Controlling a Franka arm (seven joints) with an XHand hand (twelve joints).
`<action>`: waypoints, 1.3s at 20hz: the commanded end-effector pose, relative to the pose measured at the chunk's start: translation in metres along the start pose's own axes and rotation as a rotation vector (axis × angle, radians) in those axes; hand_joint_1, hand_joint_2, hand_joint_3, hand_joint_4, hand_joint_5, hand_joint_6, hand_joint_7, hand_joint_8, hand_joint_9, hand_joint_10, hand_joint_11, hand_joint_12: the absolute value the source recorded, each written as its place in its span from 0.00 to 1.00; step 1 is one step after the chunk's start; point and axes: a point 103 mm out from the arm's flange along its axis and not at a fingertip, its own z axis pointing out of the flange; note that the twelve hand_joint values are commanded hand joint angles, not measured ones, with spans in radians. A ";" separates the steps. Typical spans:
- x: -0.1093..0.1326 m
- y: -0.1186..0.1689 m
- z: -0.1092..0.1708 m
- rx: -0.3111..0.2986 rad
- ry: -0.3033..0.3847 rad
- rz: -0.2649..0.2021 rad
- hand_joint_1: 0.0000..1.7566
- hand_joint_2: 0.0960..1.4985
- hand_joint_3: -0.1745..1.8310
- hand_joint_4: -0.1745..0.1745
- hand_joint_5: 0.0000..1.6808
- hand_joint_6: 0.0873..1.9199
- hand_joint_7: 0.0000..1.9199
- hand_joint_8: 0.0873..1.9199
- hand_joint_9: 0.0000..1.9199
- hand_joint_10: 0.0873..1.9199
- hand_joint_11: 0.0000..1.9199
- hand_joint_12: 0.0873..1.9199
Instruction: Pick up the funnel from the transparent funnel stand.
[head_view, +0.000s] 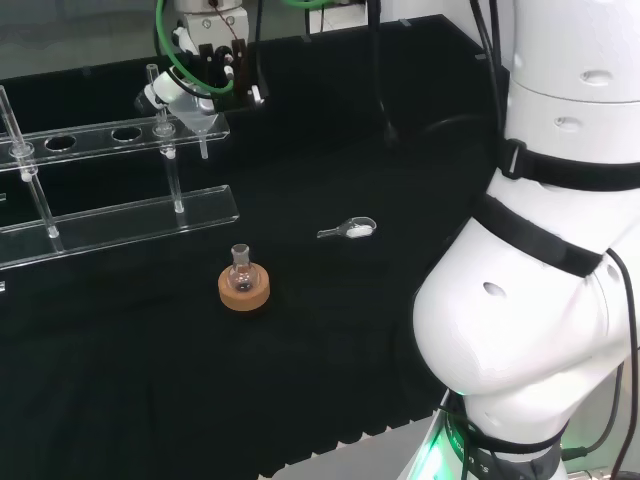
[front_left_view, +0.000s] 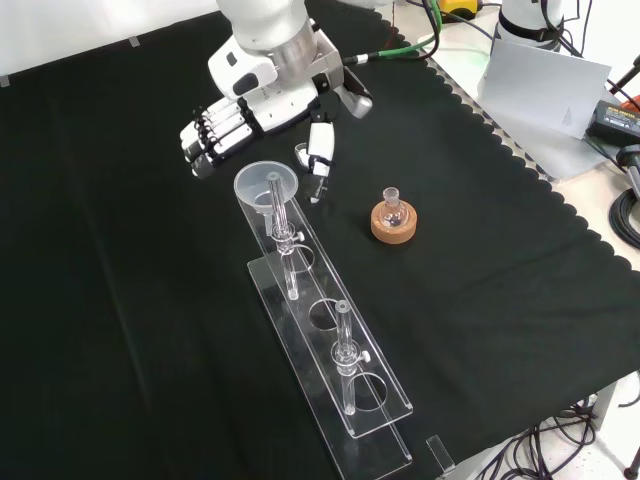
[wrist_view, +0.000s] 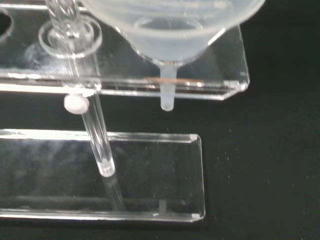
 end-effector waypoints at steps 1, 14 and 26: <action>-0.008 0.004 0.013 0.028 -0.019 0.013 0.25 0.40 0.12 0.59 0.00 0.00 0.00 0.00 0.00 0.00 0.00 0.00; -0.012 0.009 0.037 0.080 -0.020 0.032 0.27 0.41 0.12 0.57 0.00 0.00 0.00 0.00 0.00 0.00 0.01 0.00; -0.012 0.013 0.037 0.029 0.061 0.039 0.39 0.44 0.10 0.48 0.04 0.00 0.10 0.11 0.05 0.26 0.00 0.64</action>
